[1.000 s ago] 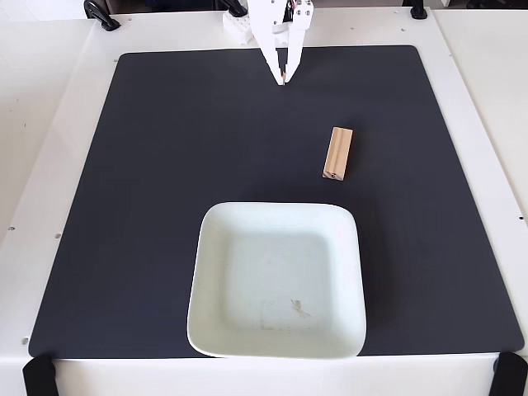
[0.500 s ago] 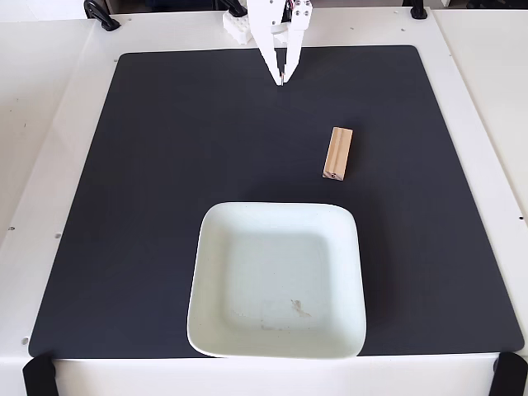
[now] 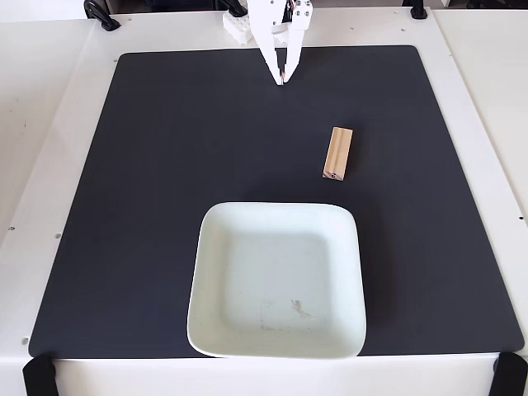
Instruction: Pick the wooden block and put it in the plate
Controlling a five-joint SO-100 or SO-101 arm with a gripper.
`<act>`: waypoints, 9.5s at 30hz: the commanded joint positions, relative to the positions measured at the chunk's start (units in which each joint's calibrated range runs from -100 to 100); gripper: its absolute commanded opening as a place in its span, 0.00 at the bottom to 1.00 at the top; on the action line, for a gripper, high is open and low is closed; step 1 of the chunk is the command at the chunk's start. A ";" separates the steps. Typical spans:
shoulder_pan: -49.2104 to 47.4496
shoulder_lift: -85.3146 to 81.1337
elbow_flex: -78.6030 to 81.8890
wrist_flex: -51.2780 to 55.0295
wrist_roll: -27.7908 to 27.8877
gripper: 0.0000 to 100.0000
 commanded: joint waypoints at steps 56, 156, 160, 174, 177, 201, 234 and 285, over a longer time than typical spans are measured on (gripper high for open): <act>-1.75 111.26 -90.63 -13.68 -15.82 0.24; 12.92 78.63 -70.57 -55.04 0.04 0.01; 15.27 91.94 -83.25 -55.31 0.79 0.01; 16.06 123.63 -106.92 -55.40 2.66 0.01; 15.72 123.80 -106.02 -55.31 2.55 0.01; 14.82 122.79 -101.34 -55.31 2.60 0.30; 12.81 79.91 -52.85 -67.68 0.68 0.01; 2.62 -1.28 4.46 -1.57 -0.76 0.01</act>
